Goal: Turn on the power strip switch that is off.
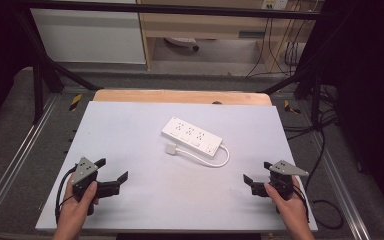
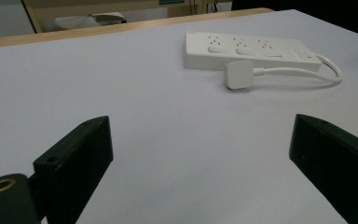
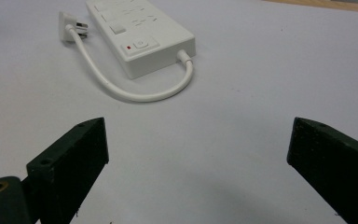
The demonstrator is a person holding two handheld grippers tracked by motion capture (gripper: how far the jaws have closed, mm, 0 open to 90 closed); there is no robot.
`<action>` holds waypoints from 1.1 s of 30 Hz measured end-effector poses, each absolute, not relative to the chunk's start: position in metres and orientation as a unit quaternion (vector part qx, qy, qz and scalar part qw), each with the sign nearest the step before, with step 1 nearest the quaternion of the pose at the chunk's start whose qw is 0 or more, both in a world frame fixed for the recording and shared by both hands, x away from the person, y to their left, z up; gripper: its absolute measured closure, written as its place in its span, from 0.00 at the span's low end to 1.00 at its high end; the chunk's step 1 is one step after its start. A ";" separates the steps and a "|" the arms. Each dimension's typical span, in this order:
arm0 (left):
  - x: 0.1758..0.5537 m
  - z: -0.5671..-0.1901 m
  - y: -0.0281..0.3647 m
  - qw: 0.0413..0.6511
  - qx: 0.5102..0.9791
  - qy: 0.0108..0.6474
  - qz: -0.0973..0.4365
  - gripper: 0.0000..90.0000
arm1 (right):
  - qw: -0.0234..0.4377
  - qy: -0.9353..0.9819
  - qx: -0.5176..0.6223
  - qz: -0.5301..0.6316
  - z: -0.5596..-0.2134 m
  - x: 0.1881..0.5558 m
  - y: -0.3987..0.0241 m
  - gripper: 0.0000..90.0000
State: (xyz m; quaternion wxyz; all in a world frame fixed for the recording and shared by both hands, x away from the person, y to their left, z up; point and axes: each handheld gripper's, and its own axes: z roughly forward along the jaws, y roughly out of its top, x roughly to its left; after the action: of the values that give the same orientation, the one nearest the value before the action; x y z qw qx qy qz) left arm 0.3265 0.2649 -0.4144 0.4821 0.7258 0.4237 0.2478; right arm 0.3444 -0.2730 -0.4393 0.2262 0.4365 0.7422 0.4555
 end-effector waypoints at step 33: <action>0.327 -0.418 0.259 0.474 0.738 0.417 0.238 0.07 | 0.227 0.743 0.428 0.463 -0.422 0.337 -0.262 0.04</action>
State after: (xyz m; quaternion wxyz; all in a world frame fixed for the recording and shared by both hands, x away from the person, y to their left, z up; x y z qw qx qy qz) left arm 0.3271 0.2594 -0.4182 0.4743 0.7379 0.4169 0.2383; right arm 0.3374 -0.2623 -0.4218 0.2267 0.4278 0.7427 0.4626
